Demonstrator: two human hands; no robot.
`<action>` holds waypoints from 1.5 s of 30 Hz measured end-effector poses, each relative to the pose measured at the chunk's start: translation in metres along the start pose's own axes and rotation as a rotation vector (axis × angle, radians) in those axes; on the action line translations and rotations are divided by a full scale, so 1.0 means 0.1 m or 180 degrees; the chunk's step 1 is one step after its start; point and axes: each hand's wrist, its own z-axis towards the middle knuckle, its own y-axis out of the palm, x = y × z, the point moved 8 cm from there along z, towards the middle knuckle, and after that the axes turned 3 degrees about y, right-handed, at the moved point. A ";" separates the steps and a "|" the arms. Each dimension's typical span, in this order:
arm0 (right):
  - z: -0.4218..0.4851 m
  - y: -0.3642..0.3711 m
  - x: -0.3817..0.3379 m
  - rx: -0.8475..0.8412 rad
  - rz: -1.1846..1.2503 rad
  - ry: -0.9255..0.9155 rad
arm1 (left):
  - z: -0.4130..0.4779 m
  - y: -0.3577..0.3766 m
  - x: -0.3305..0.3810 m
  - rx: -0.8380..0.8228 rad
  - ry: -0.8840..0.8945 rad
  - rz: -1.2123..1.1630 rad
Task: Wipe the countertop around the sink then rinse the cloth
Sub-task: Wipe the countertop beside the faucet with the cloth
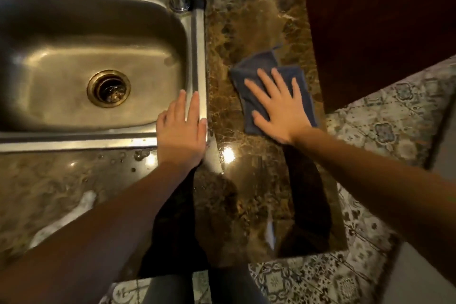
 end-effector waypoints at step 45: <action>1.09 -0.19 -0.38 0.0155 -0.0079 -0.0220 | 0.02 0.04 -0.02 -0.0192 -0.0065 -0.0179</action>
